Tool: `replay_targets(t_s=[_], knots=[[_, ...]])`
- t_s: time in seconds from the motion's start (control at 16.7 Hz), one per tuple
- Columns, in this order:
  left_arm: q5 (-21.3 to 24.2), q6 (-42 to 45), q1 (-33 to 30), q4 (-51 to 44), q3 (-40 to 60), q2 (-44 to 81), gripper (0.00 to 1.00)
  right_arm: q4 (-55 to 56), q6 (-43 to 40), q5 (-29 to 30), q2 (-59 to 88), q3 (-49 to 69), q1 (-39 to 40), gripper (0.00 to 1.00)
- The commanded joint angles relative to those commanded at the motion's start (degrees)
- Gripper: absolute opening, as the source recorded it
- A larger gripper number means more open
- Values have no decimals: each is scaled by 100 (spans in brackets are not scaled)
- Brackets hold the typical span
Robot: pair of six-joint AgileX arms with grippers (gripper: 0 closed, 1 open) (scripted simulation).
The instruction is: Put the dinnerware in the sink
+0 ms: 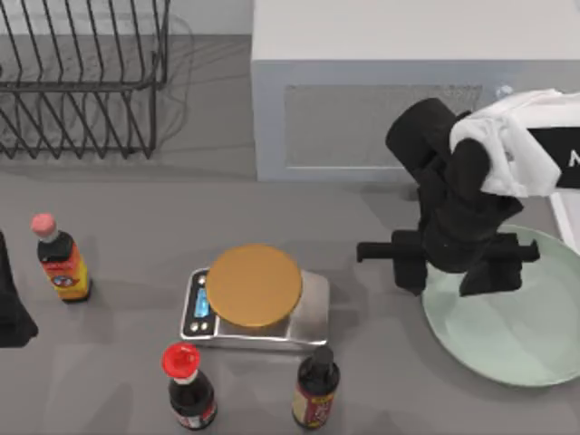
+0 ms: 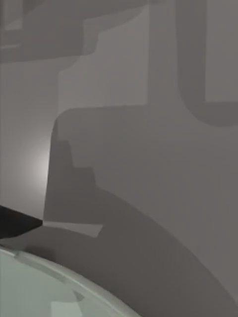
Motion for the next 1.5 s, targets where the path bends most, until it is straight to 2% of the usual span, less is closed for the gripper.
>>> replay_targets(t_s=[0.3,0.42,0.6,0.84,1.02,1.26,1.5], knots=[[0,0,0,0,0,0,100,0,0,0,0,0,0,0],[0,0,0,0,0,0,100,-22,-42,93,-519,67,-90,0],[0,0,0,0,0,0,100,-390,142,-218,-531,437,41,0],[0,0,0,0,0,0,100,-1711,474,-806,-584,1766,279,0],[0,0,0,0,0,0,100,-3113,554,-958,-578,3227,338,0],[0,0,0,0,0,0,100,-4900,330,-594,-496,5053,172,0],[0,0,0,0,0,0,100,-5863,-37,-8,-416,6018,-101,0]])
